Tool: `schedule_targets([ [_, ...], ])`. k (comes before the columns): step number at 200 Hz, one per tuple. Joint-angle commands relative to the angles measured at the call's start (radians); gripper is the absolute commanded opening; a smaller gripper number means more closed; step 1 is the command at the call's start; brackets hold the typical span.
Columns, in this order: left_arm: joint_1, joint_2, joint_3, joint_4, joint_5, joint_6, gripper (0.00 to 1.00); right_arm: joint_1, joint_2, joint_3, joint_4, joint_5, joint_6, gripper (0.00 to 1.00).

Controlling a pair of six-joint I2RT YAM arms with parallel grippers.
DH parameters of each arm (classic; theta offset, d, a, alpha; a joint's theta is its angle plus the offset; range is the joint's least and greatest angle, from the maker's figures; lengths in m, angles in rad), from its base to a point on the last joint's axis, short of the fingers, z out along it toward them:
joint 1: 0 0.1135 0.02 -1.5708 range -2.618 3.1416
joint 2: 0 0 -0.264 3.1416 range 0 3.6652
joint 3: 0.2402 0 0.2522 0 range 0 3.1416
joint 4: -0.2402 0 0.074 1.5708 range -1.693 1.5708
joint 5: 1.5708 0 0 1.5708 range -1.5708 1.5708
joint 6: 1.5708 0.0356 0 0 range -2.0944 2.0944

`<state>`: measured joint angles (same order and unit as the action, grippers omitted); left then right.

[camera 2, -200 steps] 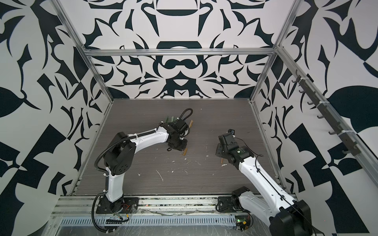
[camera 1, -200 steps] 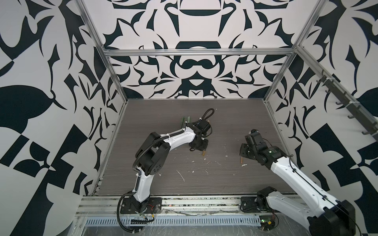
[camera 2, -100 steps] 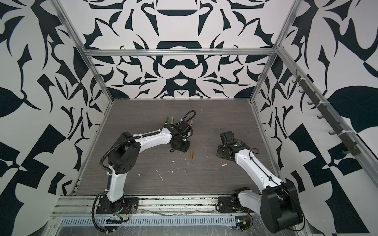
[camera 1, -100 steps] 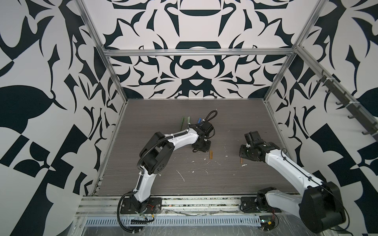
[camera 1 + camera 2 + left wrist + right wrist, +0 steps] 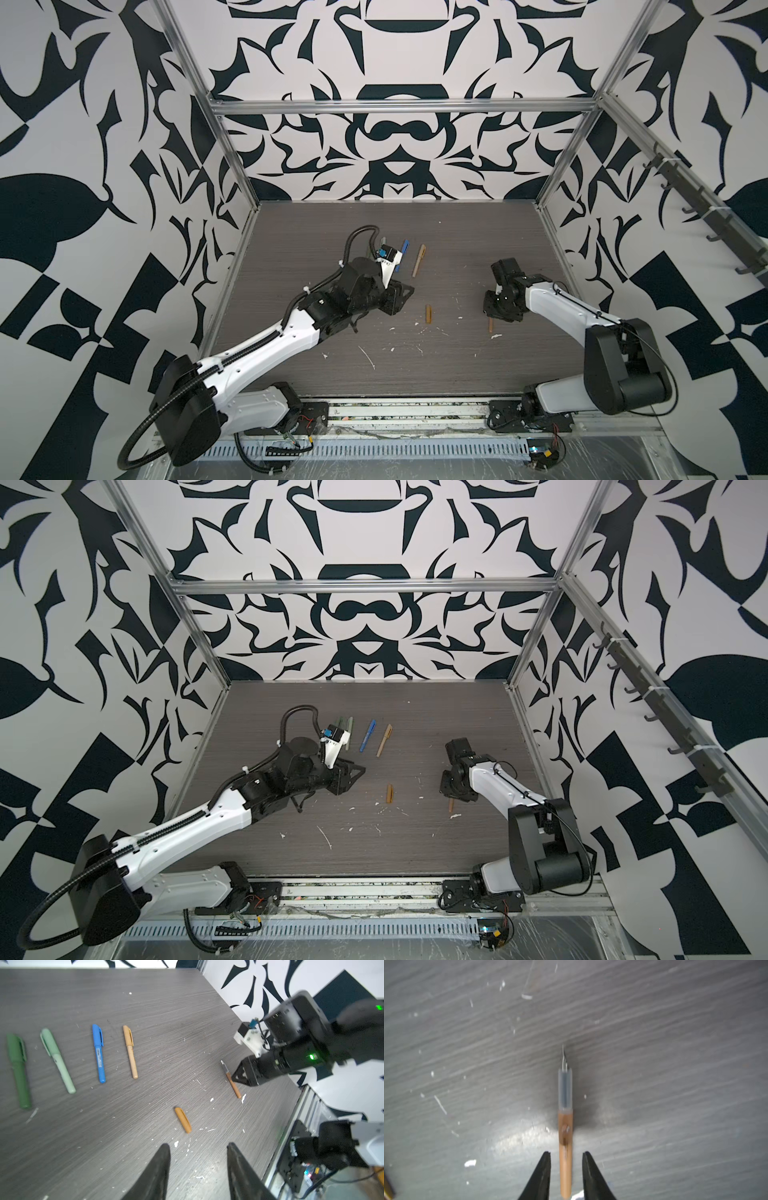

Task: Insert the pens into the pen caps
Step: 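Swing the left gripper toward the center while the right gripper grasps the tan fountain pen, then lift the fountain pen with the right gripper toward the left gripper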

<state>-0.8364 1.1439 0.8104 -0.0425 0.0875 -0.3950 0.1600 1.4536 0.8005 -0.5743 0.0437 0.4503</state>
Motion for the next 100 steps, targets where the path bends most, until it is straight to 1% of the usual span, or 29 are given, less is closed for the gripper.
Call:
schedule_targets([
  [1,0.002,-0.061,-0.103,0.200,0.021,-0.047,0.56,-0.019,0.042,0.066,0.006,-0.022,-0.035,0.26],
  [12,0.005,-0.096,-0.128,0.192,0.002,-0.066,0.58,-0.020,0.063,0.083,0.004,-0.022,-0.040,0.24],
  [30,0.006,-0.144,-0.167,0.209,0.016,-0.073,0.59,-0.022,0.093,0.105,-0.001,-0.027,-0.041,0.22],
  [49,0.007,-0.180,-0.171,0.180,0.012,-0.093,0.61,-0.022,0.112,0.106,0.000,-0.030,-0.039,0.21],
  [100,0.008,-0.197,-0.151,0.135,0.073,-0.073,0.64,-0.021,0.140,0.065,0.032,-0.043,-0.016,0.17],
])
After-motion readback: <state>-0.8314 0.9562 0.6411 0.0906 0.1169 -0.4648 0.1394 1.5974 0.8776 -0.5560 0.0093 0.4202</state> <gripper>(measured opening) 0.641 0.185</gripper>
